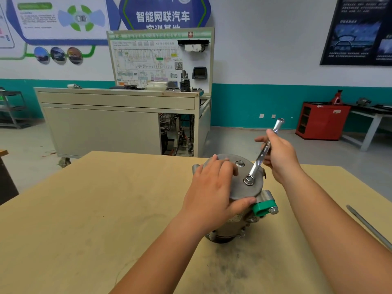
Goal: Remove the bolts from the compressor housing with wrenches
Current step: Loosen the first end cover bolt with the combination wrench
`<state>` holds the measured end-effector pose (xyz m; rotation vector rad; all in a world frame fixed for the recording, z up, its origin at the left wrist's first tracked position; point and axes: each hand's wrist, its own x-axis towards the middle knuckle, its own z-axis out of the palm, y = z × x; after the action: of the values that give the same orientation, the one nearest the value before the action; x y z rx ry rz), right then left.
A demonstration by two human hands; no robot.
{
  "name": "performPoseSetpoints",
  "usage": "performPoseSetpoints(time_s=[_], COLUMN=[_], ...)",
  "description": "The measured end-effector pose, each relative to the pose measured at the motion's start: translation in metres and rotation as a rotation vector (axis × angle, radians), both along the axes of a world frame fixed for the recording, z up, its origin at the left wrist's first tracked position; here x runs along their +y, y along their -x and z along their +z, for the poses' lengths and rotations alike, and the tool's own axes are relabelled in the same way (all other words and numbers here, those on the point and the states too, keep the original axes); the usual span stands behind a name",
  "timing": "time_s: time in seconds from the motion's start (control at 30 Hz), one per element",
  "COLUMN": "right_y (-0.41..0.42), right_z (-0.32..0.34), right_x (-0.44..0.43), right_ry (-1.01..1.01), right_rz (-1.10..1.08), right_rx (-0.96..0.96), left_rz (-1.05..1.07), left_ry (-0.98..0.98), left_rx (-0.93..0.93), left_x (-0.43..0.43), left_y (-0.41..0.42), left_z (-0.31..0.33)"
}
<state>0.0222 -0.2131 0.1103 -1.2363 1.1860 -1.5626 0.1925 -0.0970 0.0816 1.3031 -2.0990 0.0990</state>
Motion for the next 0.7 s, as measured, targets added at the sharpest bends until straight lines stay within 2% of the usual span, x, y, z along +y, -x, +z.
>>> performPoseSetpoints(time_s=[0.07,0.2,0.27,0.37,0.53,0.6,0.7], right_y=[-0.001,0.014,0.021,0.026,0.035,0.041,0.039], right_z=[0.003,0.01,0.013,0.014,0.023,0.021,0.011], right_x=[0.0,0.005,0.009,0.017,0.045,0.069,0.115], right_ry=[-0.026,-0.121,-0.138,-0.098,0.008,0.047,0.125], right_rz=[0.112,0.442,0.522,0.499,0.334,0.301,0.296], right_rx=[-0.032,-0.263,-0.322,-0.363,-0.666,-0.645,-0.491], left_rz=[0.001,-0.004,-0.008,-0.006,-0.005,-0.007,-0.003], left_ry=[-0.002,-0.008,-0.017,-0.023,-0.028,-0.029,-0.023], left_rx=[0.006,0.013,0.005,-0.007,-0.039,-0.064,-0.118], left_x=[0.0,0.0,-0.001,-0.001,-0.002,-0.004,-0.007], left_y=[-0.003,-0.01,-0.013,-0.013,-0.01,-0.011,-0.012], left_z=[-0.002,-0.002,-0.002,-0.002,0.001,0.004,0.012])
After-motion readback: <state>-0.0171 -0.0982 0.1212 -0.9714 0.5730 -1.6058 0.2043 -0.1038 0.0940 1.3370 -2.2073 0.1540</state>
